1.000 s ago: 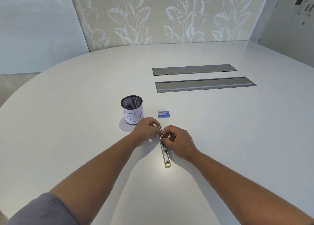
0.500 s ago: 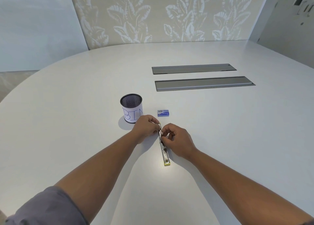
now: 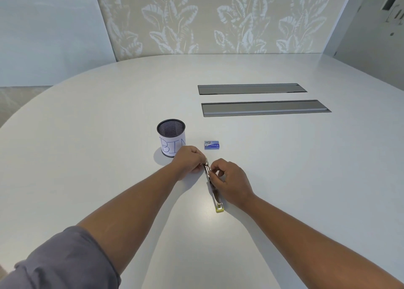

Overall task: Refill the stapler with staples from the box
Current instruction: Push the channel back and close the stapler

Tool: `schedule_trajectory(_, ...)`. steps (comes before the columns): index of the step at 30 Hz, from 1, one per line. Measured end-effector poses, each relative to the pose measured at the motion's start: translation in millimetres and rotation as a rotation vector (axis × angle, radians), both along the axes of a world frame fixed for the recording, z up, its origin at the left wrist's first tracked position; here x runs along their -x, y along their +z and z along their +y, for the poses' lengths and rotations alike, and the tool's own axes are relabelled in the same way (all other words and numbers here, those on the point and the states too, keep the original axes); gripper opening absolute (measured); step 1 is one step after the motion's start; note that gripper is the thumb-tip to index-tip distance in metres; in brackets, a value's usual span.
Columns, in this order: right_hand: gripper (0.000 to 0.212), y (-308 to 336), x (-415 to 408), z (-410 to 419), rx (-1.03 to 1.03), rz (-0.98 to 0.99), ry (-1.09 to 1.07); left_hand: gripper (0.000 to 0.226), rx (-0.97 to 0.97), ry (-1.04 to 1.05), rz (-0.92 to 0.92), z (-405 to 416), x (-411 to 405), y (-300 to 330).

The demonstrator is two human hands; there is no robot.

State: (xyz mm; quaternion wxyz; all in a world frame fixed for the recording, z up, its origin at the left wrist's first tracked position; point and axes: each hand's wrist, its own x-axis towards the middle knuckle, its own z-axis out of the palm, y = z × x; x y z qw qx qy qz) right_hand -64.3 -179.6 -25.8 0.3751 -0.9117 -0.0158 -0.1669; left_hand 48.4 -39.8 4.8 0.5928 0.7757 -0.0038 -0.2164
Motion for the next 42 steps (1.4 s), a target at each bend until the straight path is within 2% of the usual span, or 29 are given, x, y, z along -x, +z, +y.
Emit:
schedule_trajectory(5, 0.008, -1, -4, 8, 0.157, -0.056, -0.062, 0.013, 0.022, -0.007, 0.032, 0, -2, 1)
schedule_trajectory(20, 0.006, 15, -25, 19, 0.134, 0.140, -0.080, 0.009, 0.047, -0.031, 0.065, 1, -8, 1)
schedule_trajectory(28, 0.015, 10, -13, 17, 0.229, 0.085, -0.048, 0.013, 0.061, -0.034, 0.098, 1, -12, -1)
schedule_trajectory(32, 0.019, 8, -9, 19, 0.367, 0.065, -0.054, 0.011, 0.050, -0.055, 0.098, 1, -13, -1)
schedule_trajectory(42, 0.010, 14, -12, 23, 0.440, 0.213, -0.030, 0.009, 0.062, -0.082, 0.097, 3, -13, -2)
